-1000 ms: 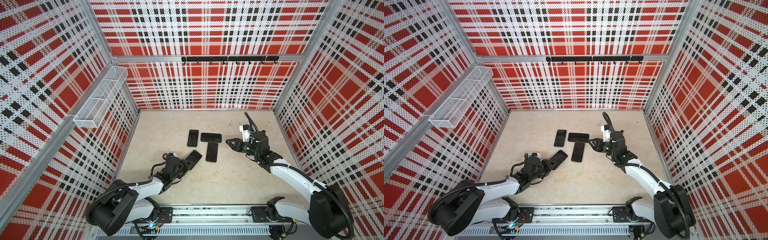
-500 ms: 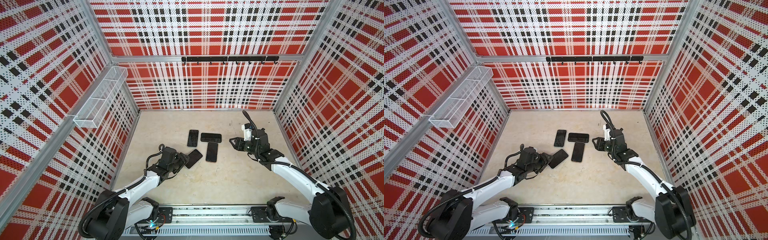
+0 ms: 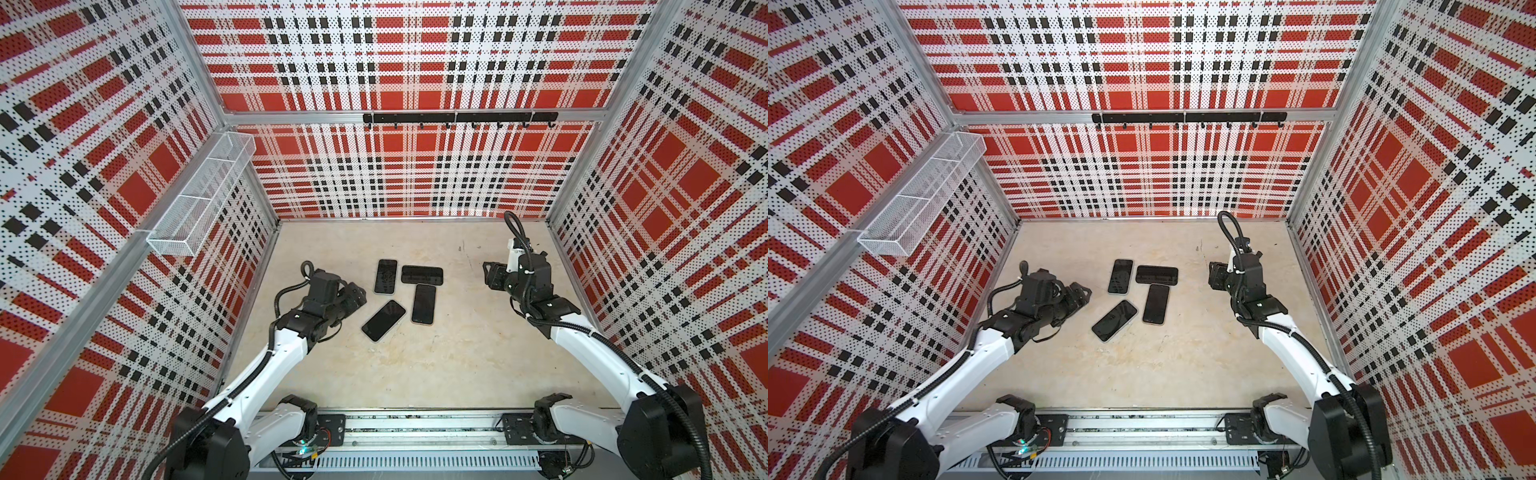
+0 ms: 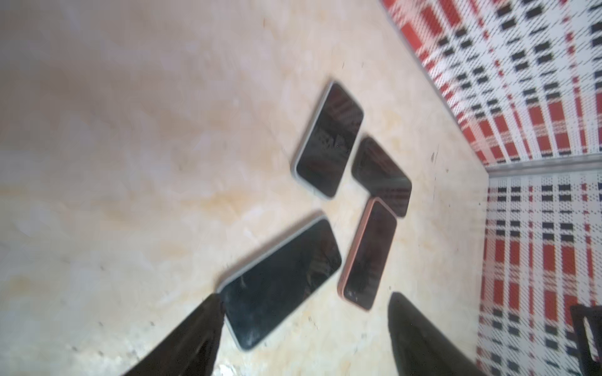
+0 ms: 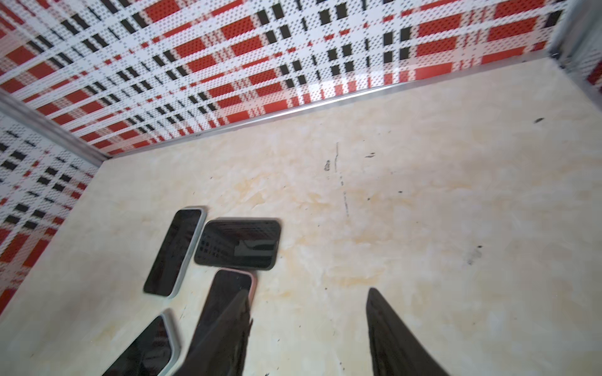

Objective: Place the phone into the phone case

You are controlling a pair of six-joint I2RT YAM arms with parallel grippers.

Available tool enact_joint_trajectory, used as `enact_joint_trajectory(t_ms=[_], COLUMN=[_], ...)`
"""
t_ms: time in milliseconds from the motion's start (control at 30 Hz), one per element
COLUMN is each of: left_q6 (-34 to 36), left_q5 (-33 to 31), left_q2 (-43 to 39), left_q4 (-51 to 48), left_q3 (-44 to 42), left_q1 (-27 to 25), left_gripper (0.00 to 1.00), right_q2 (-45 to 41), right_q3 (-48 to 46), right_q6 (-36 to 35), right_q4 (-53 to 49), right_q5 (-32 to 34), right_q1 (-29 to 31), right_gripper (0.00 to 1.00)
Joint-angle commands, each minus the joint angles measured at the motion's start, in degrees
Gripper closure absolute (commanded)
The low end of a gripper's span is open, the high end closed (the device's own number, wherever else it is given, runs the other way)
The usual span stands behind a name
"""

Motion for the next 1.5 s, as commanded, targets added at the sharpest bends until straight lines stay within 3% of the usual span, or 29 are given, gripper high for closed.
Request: enact_joint_trajectory(t_ms=[0, 100, 167, 233, 367, 533, 600, 667, 733, 800, 867, 900, 933, 967, 1033, 1067, 1133, 1467], left_q6=[11.7, 21.3, 28.4, 32.9, 34.5, 36.6, 36.8, 38.3, 41.3, 43.7, 47.8, 49.7, 49.7, 49.1, 47.9, 47.9, 48.4, 49.5], left_q5=[-13.2, -27.7, -36.9, -38.6, -26.0, -20.8, -19.1, -15.4, -11.9, -9.4, -3.3, -1.8, -1.8, -3.7, -7.5, -7.7, -9.1, -12.1], left_q2=[-1.1, -0.7, -0.2, 0.1, 2.2, 9.5, 13.5, 18.2, 20.3, 23.7, 25.0, 27.0, 29.6, 29.3, 27.5, 28.5, 28.9, 29.0], left_q4=[-1.9, 3.0, 9.2, 16.3, 28.0, 38.8, 46.0, 54.9, 56.8, 64.3, 64.8, 69.3, 79.1, 81.0, 75.0, 76.9, 78.0, 77.7], left_q3=[5.6, 6.2, 3.6, -0.6, -8.5, -14.3, -16.8, -18.4, -17.3, -18.5, -18.8, -20.5, -22.9, -23.8, -23.0, -22.9, -22.7, -22.5], left_q1=[4.0, 5.2, 5.8, 8.0, 14.3, 16.1, 16.6, 16.6, 16.2, 15.5, 14.1, 13.4, 13.0, 13.0, 13.1, 13.0, 12.2, 10.6], left_gripper=[0.16, 0.11, 0.01, 0.00, 0.01, 0.01, 0.01, 0.00, 0.01, 0.01, 0.01, 0.01, 0.01, 0.01, 0.01, 0.01, 0.01, 0.01], right_q2=[1.1, 2.2, 4.0, 6.9, 9.9, 2.3, 1.7, 3.5, 7.7, 15.4, 24.8, 28.9, 28.3, 24.5, 23.1, 24.5, 23.0, 23.9], right_q3=[-5.0, -12.8, -18.6, -22.4, -23.2, -22.8, -23.4, -25.9, -28.7, -30.9, -31.0, -30.4, -30.4, -29.3, -25.7, -24.2, -20.6, -20.8], right_q6=[-5.8, -12.1, -16.6, -18.5, -23.1, -24.6, -24.6, -24.6, -25.9, -26.9, -26.5, -27.4, -27.2, -25.4, -23.2, -22.7, -21.0, -21.4], right_q4=[11.8, 26.8, 39.4, 50.8, 56.8, 40.6, 38.5, 44.3, 54.1, 67.4, 77.1, 81.5, 80.9, 72.2, 62.9, 62.9, 52.5, 54.7], right_q5=[7.7, 12.9, 16.9, 21.2, 20.1, 20.4, 18.9, 17.3, 15.4, 13.2, 10.1, 8.5, 8.7, 7.6, 2.6, 1.3, 0.7, 0.6], right_q1=[-0.3, -0.4, -0.4, -0.5, -1.1, -1.5, -2.6, -4.0, -5.1, -6.4, -7.6, -8.1, -8.1, -9.0, -11.9, -12.9, -14.1, -14.2], right_gripper=[0.37, 0.31, 0.26, 0.22, 0.21, 0.20, 0.19, 0.19, 0.18, 0.18, 0.17, 0.11, 0.07, 0.08, 0.04, 0.02, 0.00, 0.00])
